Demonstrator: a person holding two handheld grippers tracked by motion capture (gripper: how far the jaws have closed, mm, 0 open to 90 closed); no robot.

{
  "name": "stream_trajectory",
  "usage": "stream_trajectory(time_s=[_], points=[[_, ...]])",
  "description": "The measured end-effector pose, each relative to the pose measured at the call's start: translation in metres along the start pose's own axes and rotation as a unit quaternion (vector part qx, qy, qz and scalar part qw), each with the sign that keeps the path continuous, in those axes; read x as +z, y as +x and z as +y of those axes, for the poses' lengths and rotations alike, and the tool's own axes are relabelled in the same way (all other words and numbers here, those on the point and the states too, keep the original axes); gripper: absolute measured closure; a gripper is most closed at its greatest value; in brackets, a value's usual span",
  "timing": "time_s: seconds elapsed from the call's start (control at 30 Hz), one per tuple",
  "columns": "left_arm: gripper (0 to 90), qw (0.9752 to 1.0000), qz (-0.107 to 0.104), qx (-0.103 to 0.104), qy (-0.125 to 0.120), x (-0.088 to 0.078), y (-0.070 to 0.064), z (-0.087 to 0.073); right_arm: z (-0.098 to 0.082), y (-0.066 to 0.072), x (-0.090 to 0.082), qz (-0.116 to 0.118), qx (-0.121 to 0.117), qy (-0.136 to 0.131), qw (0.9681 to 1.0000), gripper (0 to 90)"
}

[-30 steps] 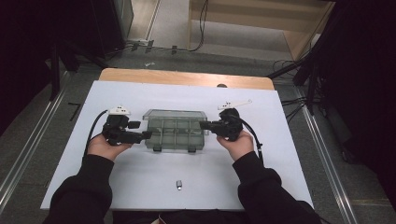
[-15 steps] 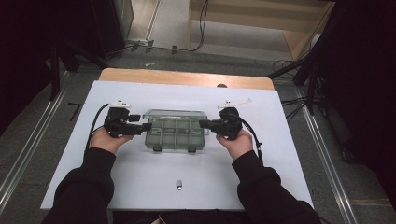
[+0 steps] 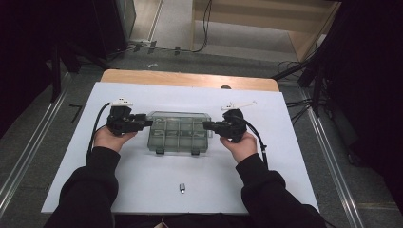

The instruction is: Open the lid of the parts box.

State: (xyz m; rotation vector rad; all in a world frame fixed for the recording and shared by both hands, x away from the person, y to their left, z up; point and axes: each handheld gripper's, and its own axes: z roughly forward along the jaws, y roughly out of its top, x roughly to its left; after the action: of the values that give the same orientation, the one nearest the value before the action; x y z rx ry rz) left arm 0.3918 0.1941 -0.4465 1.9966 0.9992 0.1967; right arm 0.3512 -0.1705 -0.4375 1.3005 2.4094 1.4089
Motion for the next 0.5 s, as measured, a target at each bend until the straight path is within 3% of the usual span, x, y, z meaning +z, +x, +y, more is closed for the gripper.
stream_trajectory(time_s=[0.13, 0.33, 0.5], points=[[67.7, 1.0, -0.002, 0.005, -0.001, -0.0013, -0.0023, 0.0013, -0.0007, 0.0004, 0.0001, -0.001, 0.001, 0.002, 1.0, 84.7], [68.3, 0.9999, 0.004, 0.012, -0.001, -0.0011, -0.0047, 0.0029, -0.0035, -0.0009, -0.0014, -0.008, -0.005, 0.002, 0.9999, 79.9], [68.0, 0.9999, 0.006, 0.008, 0.0, -0.0012, -0.0043, 0.0027, -0.0095, -0.0068, -0.0031, -0.016, 0.004, 0.003, 0.9999, 73.5]])
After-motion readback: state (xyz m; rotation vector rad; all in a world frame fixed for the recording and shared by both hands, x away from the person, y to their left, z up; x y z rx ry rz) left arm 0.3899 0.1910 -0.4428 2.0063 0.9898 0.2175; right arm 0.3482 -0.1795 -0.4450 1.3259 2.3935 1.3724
